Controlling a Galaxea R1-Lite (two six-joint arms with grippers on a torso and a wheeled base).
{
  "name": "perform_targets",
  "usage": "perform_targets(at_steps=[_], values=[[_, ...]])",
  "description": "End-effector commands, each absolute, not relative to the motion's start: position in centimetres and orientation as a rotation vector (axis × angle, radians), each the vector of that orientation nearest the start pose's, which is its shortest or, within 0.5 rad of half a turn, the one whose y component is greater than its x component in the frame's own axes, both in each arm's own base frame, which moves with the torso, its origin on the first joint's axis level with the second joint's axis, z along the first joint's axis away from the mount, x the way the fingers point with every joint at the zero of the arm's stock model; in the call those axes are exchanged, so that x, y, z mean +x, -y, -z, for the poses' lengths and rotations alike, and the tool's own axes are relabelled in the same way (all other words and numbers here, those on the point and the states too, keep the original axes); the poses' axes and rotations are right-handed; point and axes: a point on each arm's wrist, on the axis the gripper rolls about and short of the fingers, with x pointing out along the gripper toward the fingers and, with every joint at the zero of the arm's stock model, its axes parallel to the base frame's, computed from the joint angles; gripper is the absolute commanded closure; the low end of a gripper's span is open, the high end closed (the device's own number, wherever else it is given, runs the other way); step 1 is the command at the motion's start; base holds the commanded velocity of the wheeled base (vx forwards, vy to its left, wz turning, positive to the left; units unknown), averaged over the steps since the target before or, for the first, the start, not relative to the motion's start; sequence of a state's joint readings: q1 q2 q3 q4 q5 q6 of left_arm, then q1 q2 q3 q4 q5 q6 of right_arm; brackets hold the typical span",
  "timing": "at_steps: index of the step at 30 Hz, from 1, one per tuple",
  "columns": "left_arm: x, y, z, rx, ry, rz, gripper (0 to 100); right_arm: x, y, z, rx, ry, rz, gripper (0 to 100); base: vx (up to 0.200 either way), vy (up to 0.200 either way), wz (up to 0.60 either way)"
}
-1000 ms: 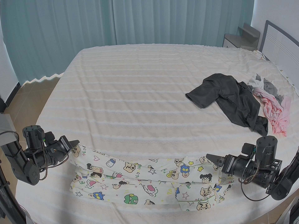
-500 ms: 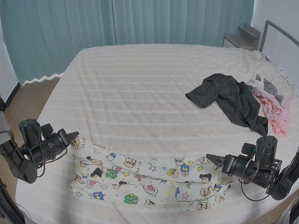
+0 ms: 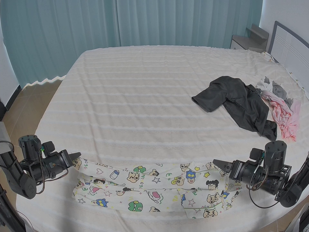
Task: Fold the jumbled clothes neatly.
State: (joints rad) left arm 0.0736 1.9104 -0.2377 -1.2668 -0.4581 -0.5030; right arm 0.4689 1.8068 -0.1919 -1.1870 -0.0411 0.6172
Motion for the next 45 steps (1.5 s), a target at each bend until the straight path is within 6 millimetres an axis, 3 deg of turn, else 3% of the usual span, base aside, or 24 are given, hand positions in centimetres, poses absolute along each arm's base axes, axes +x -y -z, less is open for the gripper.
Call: perform_targets(at_steps=[1, 10, 25, 40, 41, 45], values=[[24.2, -1.4, -4.8, -0.606, -0.542, 0.233, 100, 20.7, -10.4, -7.1, 0.491, -0.531, -0.277, 0, 0.000, 0.000, 0.00], [22.7, -1.9, -1.6, -0.549, -0.684, 0.194, 100, 20.6, -10.4, -7.1, 0.491, -0.533, -0.278, 0, 0.000, 0.000, 0.00], [22.9, -2.8, 2.6, -0.453, -0.816, 0.127, 100, 20.5, -10.4, -7.0, 0.488, -0.538, -0.281, 0, 0.000, 0.000, 0.00], [23.4, -3.2, 3.5, -0.450, -0.793, 0.106, 100, 20.4, -10.5, -7.0, 0.487, -0.541, -0.285, 0, 0.000, 0.000, 0.00], [23.4, -3.3, 3.5, -0.449, -0.792, 0.097, 0, 20.4, -10.5, -7.0, 0.487, -0.539, -0.285, 0, 0.000, 0.000, 0.00], [23.3, -4.1, 3.2, -0.456, -0.769, 0.062, 0, 20.4, -10.5, -7.1, 0.487, -0.538, -0.286, 0, 0.000, 0.000, 0.00]])
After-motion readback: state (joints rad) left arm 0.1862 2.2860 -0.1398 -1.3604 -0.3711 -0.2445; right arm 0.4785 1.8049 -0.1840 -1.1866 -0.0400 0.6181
